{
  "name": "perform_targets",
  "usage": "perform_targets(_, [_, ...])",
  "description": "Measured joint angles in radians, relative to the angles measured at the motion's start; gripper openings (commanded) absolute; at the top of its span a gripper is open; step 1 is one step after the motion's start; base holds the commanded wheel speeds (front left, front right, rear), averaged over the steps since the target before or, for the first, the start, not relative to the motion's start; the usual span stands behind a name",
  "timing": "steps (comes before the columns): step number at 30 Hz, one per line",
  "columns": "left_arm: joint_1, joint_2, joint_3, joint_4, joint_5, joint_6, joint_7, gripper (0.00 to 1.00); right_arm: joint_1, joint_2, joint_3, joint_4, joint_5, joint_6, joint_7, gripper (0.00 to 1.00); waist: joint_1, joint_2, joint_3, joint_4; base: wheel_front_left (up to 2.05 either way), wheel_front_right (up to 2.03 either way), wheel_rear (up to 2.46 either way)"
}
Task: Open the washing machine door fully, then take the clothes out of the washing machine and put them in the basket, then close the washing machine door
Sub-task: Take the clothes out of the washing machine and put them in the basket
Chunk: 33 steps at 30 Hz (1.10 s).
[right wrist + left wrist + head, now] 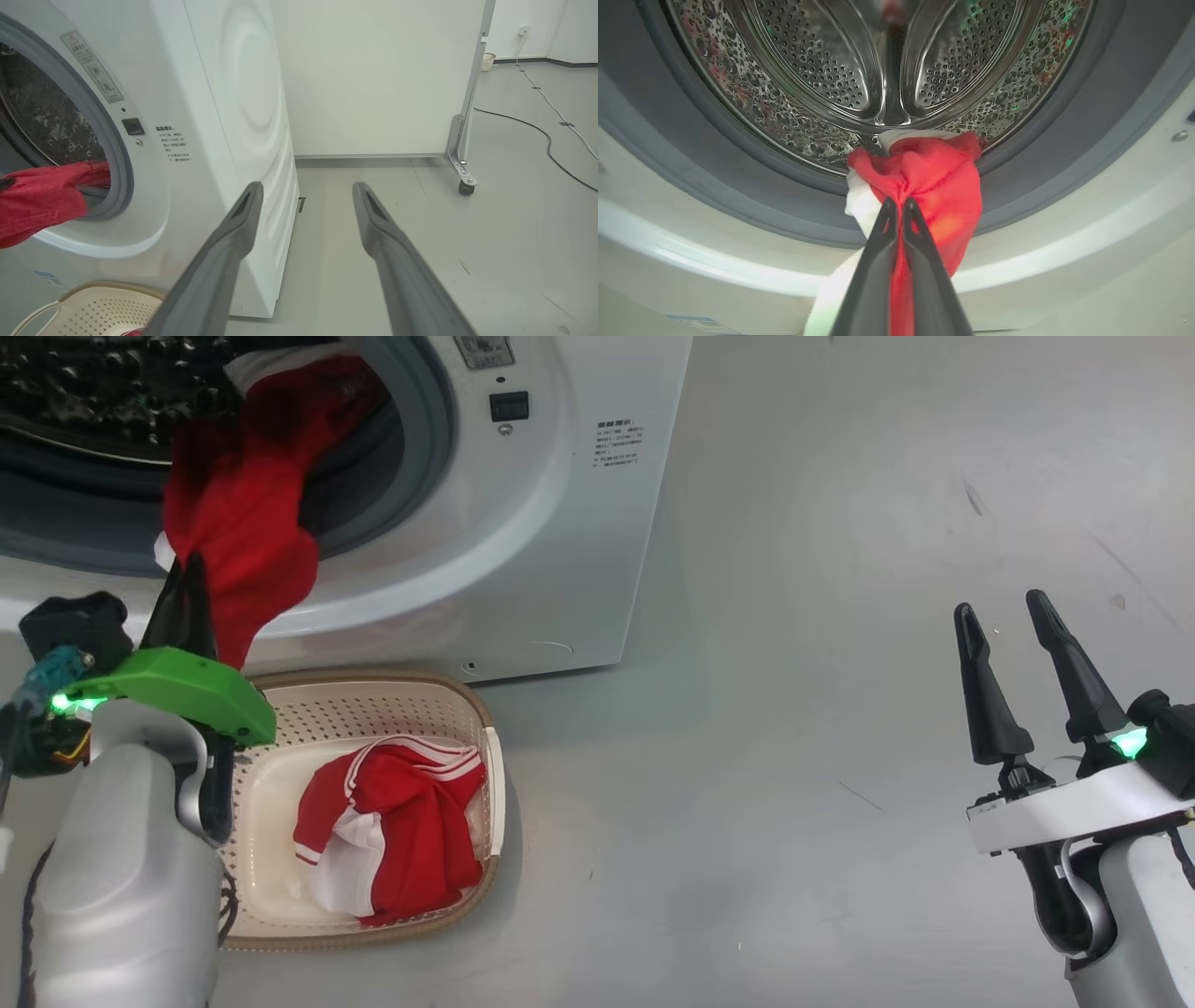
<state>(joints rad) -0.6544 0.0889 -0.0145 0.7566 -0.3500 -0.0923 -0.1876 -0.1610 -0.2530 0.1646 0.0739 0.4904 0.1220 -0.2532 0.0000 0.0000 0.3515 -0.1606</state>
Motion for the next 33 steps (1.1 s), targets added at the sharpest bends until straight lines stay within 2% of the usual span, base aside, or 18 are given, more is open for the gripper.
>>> perform_targets(3, [0.033, 0.0, 0.003, -0.008, -0.001, -0.001, -0.043, 0.0, 0.012, 0.001, 0.0, 0.003, -0.002, 0.0, 0.0, 1.0, 0.0, 0.0, -0.03, 0.016, 0.0, 0.0, 0.0])
perform_targets(18, [0.171, 0.029, -0.08, -0.136, 0.091, -0.016, -0.064, 0.0, 0.083, 0.028, 0.007, 0.014, -0.019, 0.0, 0.0, 1.0, 0.0, 0.0, -0.169, 0.085, 0.0, 0.0, 0.0])
perform_targets(33, [0.209, 0.012, -0.074, -0.483, 0.101, -0.02, -0.065, 0.0, 0.114, 0.05, 0.0, -0.004, -0.026, 0.0, 0.0, 1.0, 0.0, 0.0, -0.204, 0.136, 0.0, 0.0, 0.0])
